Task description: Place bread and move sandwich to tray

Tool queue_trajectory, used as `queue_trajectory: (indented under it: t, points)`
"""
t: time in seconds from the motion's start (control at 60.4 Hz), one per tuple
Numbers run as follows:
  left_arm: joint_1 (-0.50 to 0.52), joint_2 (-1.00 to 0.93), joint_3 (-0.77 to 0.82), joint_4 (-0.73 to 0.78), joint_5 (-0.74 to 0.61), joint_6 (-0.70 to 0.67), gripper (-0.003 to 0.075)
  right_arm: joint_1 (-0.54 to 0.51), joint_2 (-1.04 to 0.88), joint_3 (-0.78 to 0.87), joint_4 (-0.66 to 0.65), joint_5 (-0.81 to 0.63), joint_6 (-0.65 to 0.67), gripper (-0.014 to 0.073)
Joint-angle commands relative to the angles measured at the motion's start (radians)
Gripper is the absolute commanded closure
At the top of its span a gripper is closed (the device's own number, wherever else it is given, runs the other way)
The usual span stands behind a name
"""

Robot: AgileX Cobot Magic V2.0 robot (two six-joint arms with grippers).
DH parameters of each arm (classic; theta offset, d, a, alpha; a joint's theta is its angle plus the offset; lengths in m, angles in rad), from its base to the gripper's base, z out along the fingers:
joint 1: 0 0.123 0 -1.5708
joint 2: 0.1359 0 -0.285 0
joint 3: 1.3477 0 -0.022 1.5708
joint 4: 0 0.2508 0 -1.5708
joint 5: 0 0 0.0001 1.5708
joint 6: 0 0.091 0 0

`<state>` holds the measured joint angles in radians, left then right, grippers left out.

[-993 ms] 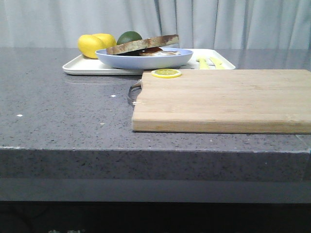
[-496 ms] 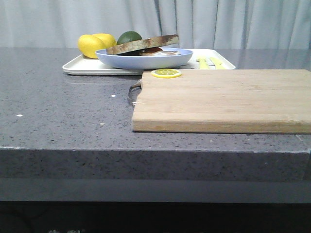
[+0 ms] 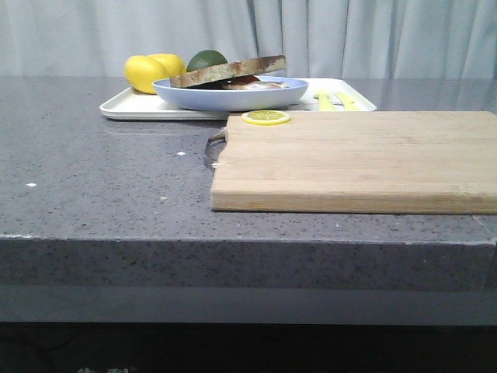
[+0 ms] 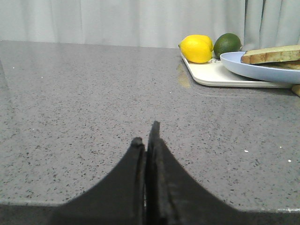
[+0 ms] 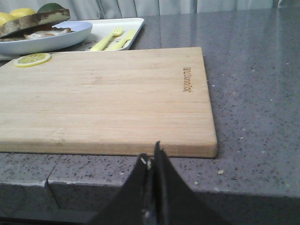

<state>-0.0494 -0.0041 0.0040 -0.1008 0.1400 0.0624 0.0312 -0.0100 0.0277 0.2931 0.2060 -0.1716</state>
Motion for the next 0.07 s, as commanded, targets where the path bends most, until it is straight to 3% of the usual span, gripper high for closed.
queue_trajectory:
  t: [0.0,0.05]
  points:
    - [-0.007,-0.021,0.000,-0.008,-0.088,-0.007,0.0741,-0.006,-0.018,-0.004,0.004,-0.071,-0.003,0.0650]
    - [-0.007,-0.021,0.000,-0.008,-0.088,-0.007,0.0741,-0.006,-0.018,-0.004,0.004,-0.071,-0.003,0.0650]
